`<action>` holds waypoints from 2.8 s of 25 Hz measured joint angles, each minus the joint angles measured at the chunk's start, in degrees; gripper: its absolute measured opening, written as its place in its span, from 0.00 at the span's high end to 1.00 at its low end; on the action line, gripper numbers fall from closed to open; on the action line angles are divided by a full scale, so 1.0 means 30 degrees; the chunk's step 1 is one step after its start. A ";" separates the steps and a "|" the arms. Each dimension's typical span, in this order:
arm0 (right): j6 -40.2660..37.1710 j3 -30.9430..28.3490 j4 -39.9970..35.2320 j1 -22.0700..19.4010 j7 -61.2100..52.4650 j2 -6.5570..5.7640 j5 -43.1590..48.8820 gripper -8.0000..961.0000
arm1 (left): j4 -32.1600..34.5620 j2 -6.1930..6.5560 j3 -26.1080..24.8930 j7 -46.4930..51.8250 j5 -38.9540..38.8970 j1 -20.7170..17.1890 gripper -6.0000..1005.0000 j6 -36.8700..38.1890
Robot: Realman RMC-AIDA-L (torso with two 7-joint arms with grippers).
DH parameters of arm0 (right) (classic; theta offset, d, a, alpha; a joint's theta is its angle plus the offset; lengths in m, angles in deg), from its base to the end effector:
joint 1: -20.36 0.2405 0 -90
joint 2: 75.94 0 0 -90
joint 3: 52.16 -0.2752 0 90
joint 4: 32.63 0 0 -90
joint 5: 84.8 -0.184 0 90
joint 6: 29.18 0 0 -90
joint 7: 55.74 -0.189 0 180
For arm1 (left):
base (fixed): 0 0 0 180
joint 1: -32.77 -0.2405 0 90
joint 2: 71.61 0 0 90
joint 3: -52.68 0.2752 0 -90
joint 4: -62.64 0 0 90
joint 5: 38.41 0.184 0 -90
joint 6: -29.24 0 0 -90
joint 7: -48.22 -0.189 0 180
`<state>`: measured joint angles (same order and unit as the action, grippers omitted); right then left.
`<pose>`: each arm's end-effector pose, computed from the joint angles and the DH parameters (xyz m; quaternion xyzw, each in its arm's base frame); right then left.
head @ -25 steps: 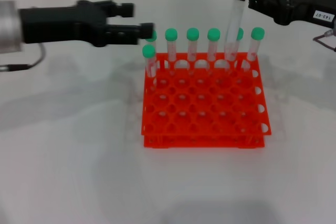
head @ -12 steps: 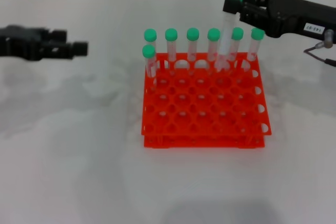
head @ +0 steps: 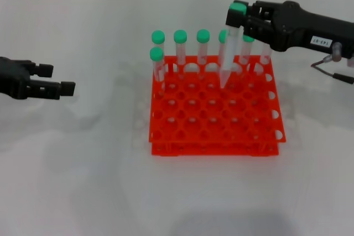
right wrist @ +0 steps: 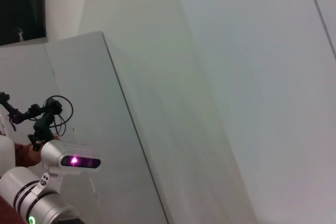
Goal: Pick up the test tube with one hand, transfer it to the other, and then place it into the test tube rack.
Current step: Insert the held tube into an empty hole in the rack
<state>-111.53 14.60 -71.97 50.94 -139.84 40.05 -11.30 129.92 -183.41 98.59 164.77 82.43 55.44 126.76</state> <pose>0.1584 0.3613 -0.0229 -0.8866 0.1906 0.4054 0.1154 -0.2774 0.3227 0.0462 -0.9145 -0.3571 -0.0999 0.1616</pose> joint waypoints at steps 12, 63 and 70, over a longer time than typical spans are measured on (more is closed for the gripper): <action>0.2670 0.3516 0.0462 0.0638 0.1157 0.0049 -0.2092 0.72 | -0.1494 -0.0042 0.0502 -0.3342 0.0691 0.0652 0.12 -0.0026; 0.7624 1.0821 0.2249 0.0808 0.9437 0.0067 -1.1847 0.72 | -0.3503 -0.0459 0.0752 -0.7145 0.1346 0.1323 0.12 -0.0325; 0.7658 1.1401 0.2127 0.0911 0.9479 0.0068 -1.2534 0.72 | -0.3522 -0.0562 0.0752 -0.7180 0.1331 0.1307 0.12 -0.0421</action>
<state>-88.56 48.81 -65.59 53.67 -111.40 40.25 -48.90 119.36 -185.10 100.84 143.23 86.42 59.36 125.50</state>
